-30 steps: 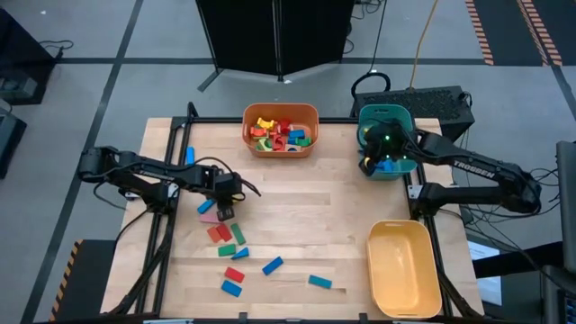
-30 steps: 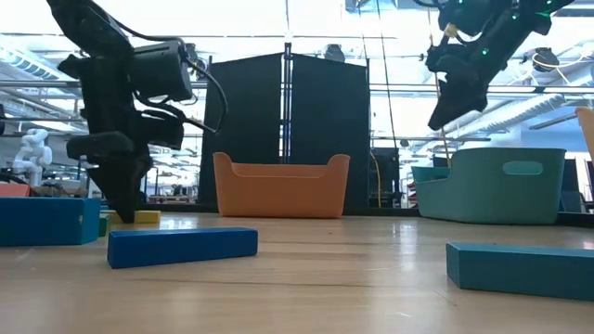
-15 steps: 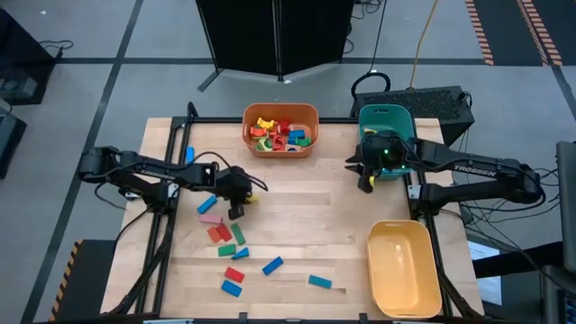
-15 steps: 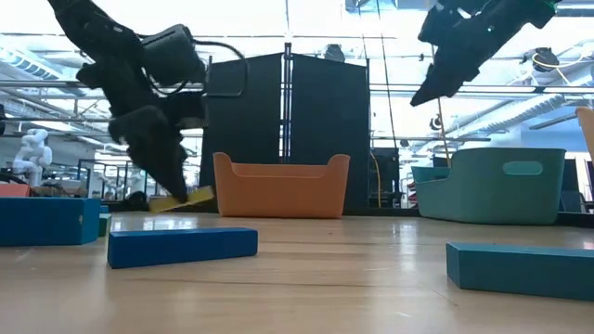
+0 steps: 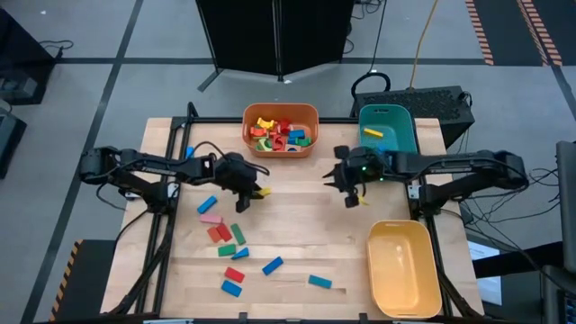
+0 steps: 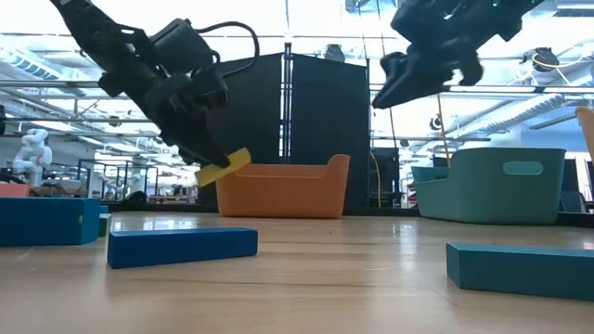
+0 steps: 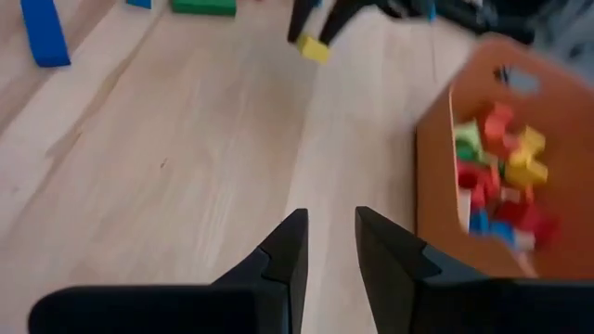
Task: Sort blocks by size
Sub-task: Put the yellow rectangular block into the green bin
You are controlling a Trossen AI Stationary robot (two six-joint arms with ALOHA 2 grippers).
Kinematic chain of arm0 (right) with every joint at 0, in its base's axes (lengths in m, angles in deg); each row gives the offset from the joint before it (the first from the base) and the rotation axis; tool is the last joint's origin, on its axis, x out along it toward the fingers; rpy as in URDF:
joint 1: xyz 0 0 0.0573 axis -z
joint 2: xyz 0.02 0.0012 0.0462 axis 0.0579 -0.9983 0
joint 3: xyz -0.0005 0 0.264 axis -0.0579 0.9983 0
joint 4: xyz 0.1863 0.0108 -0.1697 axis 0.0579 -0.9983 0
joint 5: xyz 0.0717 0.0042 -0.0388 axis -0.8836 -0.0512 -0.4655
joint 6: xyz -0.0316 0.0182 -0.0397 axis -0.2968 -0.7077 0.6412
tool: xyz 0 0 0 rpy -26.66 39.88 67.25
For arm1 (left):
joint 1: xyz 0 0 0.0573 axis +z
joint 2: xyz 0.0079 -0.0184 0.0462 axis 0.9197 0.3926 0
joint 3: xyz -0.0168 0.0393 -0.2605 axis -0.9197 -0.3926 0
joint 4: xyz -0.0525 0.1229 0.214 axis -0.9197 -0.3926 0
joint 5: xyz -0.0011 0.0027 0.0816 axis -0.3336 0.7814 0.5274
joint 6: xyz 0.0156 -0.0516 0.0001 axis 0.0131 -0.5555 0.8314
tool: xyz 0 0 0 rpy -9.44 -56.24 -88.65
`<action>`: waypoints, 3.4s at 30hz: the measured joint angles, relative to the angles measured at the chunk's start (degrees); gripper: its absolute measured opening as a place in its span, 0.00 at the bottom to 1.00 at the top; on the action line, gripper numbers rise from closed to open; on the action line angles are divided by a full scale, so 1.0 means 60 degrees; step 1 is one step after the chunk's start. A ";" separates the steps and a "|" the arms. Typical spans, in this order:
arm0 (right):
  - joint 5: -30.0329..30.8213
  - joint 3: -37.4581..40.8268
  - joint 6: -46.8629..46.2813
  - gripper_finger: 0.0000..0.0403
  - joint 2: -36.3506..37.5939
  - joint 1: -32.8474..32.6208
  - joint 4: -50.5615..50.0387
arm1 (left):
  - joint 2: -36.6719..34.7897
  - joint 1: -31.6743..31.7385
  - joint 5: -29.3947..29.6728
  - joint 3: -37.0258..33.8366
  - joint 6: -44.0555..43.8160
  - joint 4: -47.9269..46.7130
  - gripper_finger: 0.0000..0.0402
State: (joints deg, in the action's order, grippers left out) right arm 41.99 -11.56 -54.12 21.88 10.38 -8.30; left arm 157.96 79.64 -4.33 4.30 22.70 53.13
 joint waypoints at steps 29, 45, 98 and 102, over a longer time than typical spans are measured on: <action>-0.0806 0.0004 0.3203 0.35 -0.2313 -0.0573 0.3358 | 0.3439 0.0130 -0.3390 0.3125 0.0251 0.1466 0.22; -0.0975 0.0004 0.3091 0.30 -0.2755 -0.0571 0.3411 | 0.4160 0.0417 -0.4316 0.4357 0.0224 0.1300 0.22; 0.3785 0.0004 -0.0406 0.10 0.0772 0.0061 -0.2595 | 0.1988 0.0839 0.0524 0.4346 0.1218 -0.5232 0.35; 0.3785 0.0004 -0.1342 0.10 0.1198 0.0504 -0.3130 | 0.1329 0.0778 0.1672 0.4333 0.0758 -0.6177 0.35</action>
State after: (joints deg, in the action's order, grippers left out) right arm 64.70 -11.54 -62.17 29.07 13.40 -27.08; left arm 165.93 84.31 5.70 30.30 27.24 16.07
